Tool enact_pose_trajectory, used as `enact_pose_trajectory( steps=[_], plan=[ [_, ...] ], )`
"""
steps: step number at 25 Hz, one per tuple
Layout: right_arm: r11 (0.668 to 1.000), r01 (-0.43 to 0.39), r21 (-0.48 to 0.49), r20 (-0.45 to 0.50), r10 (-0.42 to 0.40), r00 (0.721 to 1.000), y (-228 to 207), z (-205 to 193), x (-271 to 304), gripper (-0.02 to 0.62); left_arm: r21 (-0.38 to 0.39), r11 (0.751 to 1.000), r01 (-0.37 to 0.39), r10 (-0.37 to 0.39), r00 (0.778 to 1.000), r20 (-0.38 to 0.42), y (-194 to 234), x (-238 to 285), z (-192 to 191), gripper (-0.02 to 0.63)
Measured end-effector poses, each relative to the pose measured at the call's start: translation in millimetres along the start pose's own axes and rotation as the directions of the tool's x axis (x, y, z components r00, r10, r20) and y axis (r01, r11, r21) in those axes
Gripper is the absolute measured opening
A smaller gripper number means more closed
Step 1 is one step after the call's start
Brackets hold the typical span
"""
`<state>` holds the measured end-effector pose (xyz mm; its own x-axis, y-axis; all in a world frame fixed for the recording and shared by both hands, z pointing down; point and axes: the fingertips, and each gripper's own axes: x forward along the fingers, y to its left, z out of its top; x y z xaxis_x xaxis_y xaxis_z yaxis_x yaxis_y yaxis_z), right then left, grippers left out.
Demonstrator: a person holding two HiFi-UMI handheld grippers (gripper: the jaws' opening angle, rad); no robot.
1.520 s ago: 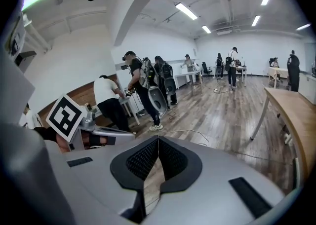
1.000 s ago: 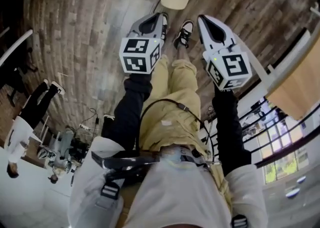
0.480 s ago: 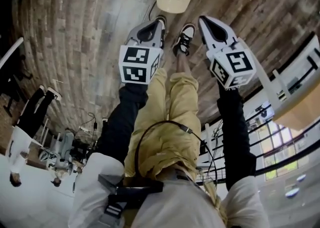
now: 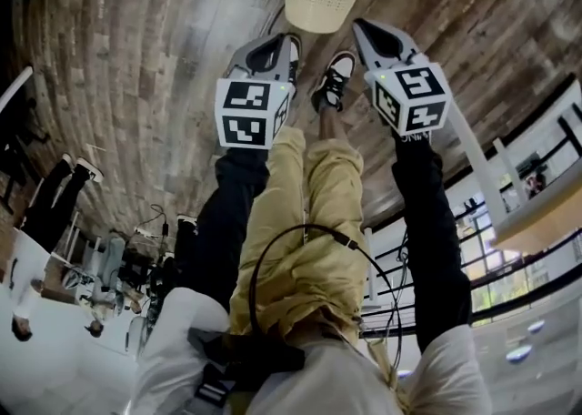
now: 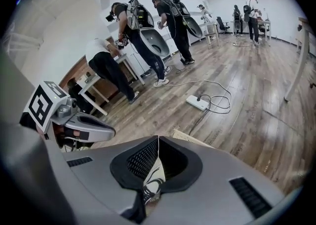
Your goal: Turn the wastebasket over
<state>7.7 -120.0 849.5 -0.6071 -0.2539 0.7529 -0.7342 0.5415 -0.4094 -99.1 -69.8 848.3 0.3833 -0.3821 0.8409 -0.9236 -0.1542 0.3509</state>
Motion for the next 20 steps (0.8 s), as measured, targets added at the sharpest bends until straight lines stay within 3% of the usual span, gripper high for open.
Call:
enact_pose_trajectory(
  steps=[11,15,20],
  plan=[
    [0.992,-0.045,-0.116,-0.073,0.037,0.997,-32,-13,69,0.023,-0.024,0.999,0.03,-0.03,0.999,-0.019,11,61,8,0.002],
    [0.979,-0.068,-0.193,-0.086,0.052,0.995,-47,-20,99,0.023,-0.026,0.999,0.023,-0.024,0.999,-0.034,20,78,1,0.002],
    [0.976,-0.061,-0.208,-0.103,0.041,0.994,-64,-30,125,0.023,-0.049,0.999,0.01,-0.013,0.998,-0.055,31,95,-16,0.002]
  ],
)
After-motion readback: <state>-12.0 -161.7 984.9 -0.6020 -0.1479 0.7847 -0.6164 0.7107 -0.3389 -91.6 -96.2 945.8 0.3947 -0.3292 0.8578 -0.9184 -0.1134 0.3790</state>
